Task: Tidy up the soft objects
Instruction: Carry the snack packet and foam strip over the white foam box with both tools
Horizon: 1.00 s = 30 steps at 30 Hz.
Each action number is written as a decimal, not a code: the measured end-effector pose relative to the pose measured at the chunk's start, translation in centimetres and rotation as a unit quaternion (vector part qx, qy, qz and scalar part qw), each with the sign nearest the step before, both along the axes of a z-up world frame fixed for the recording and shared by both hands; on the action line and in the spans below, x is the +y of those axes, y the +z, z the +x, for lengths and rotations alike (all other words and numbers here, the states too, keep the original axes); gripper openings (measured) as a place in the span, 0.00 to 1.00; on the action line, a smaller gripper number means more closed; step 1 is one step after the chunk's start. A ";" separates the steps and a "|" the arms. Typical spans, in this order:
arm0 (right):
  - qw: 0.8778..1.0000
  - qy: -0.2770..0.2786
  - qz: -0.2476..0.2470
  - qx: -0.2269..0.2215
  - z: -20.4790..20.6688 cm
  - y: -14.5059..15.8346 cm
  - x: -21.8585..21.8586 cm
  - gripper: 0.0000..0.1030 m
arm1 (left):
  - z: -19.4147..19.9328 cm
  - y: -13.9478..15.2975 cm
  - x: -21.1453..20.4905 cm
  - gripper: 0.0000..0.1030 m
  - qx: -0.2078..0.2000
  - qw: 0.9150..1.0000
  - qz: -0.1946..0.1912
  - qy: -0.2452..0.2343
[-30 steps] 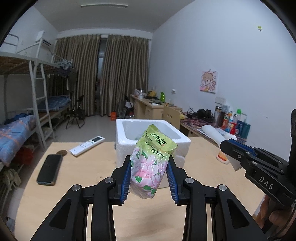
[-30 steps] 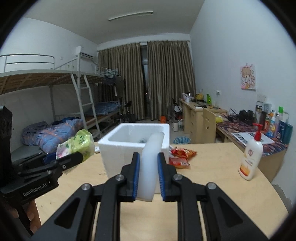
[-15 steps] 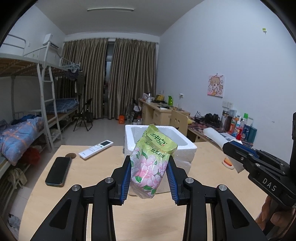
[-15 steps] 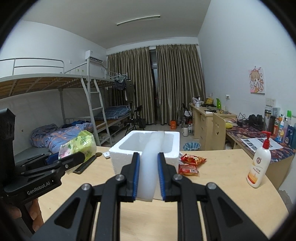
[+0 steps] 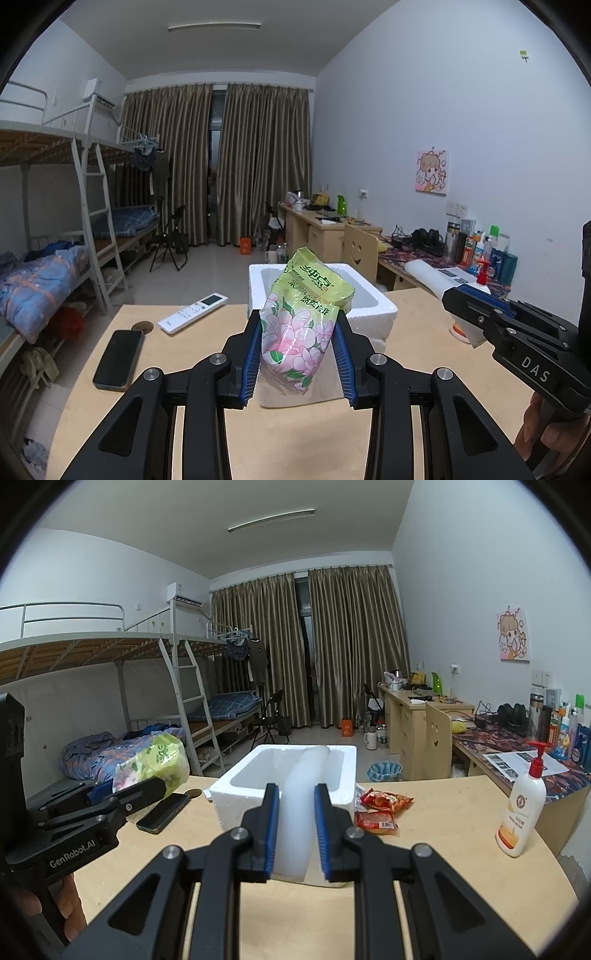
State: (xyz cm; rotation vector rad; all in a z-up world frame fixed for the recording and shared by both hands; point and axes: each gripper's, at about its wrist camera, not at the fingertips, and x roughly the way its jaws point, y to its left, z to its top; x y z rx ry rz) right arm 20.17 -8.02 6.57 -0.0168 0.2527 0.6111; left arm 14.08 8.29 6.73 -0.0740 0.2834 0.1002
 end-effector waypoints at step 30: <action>1.000 0.024 -0.012 0.012 4.9 1.3 3.2 0.22 | 7.9 1.1 1.8 0.37 0.003 1.000 0.012 -0.002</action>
